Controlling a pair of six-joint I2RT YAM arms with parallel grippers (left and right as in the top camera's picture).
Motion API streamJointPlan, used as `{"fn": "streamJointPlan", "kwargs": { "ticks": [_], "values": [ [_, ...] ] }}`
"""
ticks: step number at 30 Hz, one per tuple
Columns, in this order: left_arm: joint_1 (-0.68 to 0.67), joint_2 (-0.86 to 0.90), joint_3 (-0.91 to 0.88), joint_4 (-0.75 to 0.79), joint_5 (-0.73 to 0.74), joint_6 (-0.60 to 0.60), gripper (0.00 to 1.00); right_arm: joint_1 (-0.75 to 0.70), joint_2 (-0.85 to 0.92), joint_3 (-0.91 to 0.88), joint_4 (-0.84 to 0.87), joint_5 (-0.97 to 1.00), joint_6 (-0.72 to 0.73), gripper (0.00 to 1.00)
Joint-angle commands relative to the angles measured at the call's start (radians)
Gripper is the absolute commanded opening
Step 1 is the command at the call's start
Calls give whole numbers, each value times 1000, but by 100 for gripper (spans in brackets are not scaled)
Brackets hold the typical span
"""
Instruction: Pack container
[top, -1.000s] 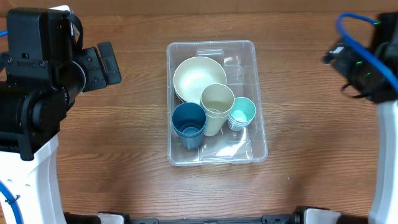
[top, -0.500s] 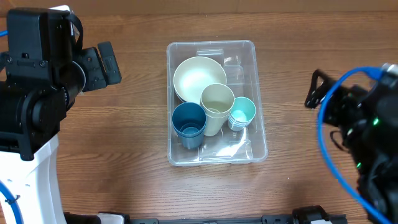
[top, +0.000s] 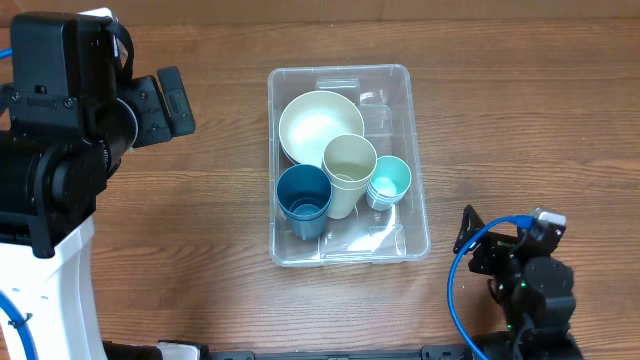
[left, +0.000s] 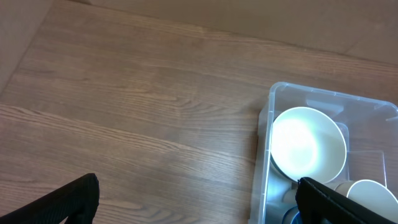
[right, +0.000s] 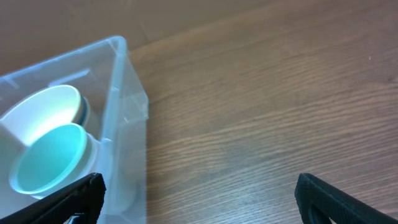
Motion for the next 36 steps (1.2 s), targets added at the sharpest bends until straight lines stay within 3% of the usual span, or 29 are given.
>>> {"fn": "streamJointPlan", "kwargs": {
  "ticks": [1,9,33,36],
  "values": [
    [5,-3,14,0,-6,-2,100,-12,-77,-80,37,1,-7,100],
    [5,-3,14,0,-6,-2,100,-12,-213,-205,42,0,-7,100],
    [6,-6,14,-2,-9,0,100,-12,-217,-226,45,0,-7,100],
    [14,-24,3,46,-102,39,100,-12,-217,-226,45,0,-7,100]
  ]
}}
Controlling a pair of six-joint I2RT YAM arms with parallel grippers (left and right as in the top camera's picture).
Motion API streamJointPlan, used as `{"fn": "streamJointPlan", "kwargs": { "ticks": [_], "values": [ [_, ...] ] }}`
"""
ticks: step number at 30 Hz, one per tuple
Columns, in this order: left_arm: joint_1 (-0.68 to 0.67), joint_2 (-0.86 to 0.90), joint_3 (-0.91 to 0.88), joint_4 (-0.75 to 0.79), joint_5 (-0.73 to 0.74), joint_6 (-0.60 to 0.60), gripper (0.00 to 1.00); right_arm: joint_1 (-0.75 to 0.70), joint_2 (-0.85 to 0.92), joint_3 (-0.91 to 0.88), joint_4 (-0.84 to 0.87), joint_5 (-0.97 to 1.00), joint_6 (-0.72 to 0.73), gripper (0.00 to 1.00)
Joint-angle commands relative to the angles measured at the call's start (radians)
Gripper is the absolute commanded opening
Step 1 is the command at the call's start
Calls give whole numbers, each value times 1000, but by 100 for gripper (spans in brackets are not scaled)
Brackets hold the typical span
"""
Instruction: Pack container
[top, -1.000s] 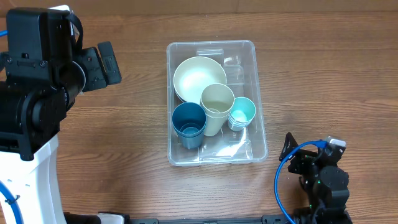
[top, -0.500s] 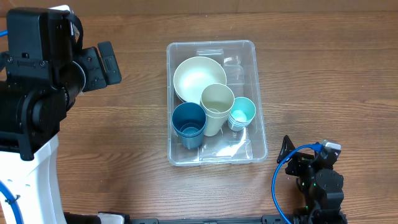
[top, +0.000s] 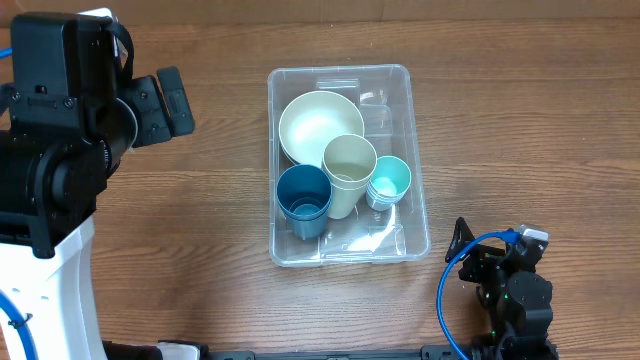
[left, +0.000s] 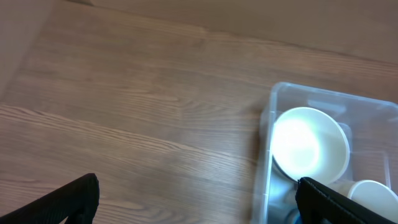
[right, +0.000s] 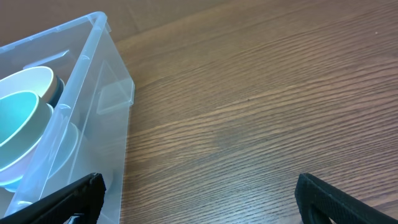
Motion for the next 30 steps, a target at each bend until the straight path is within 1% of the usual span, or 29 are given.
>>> {"fn": "streamJointPlan", "kwargs": {
  "ticks": [1,3,4,6,8,11,12,14,15,18,22,26,30],
  "values": [
    [17,-37,-18,82,-63,56,100,-4,-12,-13,7,-1,-4,100],
    [21,-87,-100,195,36,150,100,-4,-12,-13,7,-1,-4,100],
    [21,-148,-211,328,122,238,100,-4,-12,-13,7,-1,-4,100],
    [23,-228,-363,475,181,296,100,-4,-12,-13,7,-1,-4,100],
    [39,-313,-521,580,212,297,100,-4,-12,-13,7,-1,-4,100],
    [82,-448,-768,693,257,286,100,-4,-12,-13,7,-1,-4,100],
    [109,-531,-911,752,269,281,100,-4,-12,-13,7,-1,-4,100],
    [138,-631,-1074,820,288,281,100,-4,-12,-13,6,-1,-4,100],
    [159,-707,-1189,864,304,281,100,-4,-12,-13,6,-1,-4,100],
    [188,-890,-1436,927,333,281,100,-4,-12,-13,6,-1,-4,100],
    [189,-1117,-1701,977,349,281,100,-4,-12,-13,6,-1,-4,100],
    [188,-1292,-1896,990,380,268,100,-4,-12,-13,7,-1,-4,100],
    [188,-1403,-2024,1036,382,201,100,-4,-12,-13,7,-1,-4,100]
  ]
}}
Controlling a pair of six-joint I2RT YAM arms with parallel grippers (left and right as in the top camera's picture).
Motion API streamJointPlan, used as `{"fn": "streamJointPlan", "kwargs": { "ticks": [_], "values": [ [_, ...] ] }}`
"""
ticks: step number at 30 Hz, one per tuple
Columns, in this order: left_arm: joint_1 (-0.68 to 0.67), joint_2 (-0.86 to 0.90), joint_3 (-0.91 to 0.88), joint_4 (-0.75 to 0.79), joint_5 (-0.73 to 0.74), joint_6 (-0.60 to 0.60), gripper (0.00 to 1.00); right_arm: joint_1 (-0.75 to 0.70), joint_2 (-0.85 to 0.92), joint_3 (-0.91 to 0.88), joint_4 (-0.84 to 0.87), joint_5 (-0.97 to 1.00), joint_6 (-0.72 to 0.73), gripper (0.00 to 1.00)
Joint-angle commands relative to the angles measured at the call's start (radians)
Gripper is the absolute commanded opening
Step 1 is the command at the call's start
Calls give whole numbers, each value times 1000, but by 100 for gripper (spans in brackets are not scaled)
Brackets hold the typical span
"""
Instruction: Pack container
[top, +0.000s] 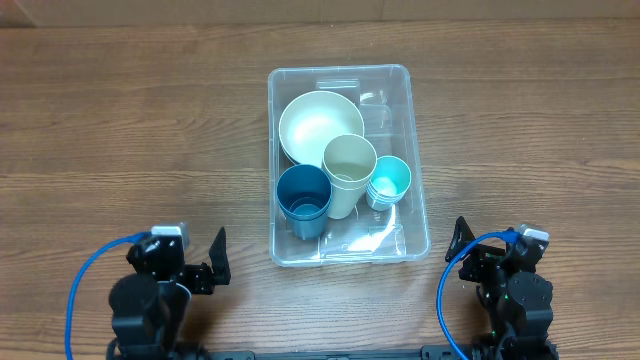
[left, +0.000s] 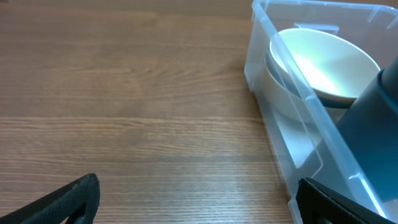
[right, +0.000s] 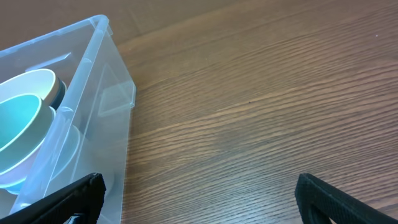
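Note:
A clear plastic container stands at the table's middle. It holds a white bowl, a cream cup, a dark blue cup and a small teal cup. My left gripper is open and empty, low at the front left, beside the container's left wall. The bowl and the blue cup show through that wall. Low at the front right, my right gripper is also open and empty, with the container's right wall and the teal cup to its left.
Bare wooden table lies on both sides of the container. Blue cables loop beside each arm at the front edge, one by the left arm and one by the right arm.
My left arm stood tall at the table's far left. Now it sits low at the front left edge, its open gripper facing the container's left side. The right arm and the container's contents are unchanged.
First the left arm was raised at the far left and the right gripper sat right of the container's front corner. Then the right arm was lower, nearer the front edge. Now the left arm is low at the front edge too. The container's contents never changed.

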Motion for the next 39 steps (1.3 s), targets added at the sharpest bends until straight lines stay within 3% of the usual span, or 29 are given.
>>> {"fn": "streamJointPlan", "kwargs": {
  "ticks": [1,10,39],
  "values": [
    [5,-86,-86,34,28,-49,100,-4,-9,-10,-2,0,-3,100],
    [5,-190,-214,42,23,-49,100,-4,-9,-10,-2,0,-3,100],
    [5,-189,-213,40,23,-49,100,-4,-9,-10,-2,0,-3,100]
  ]
}}
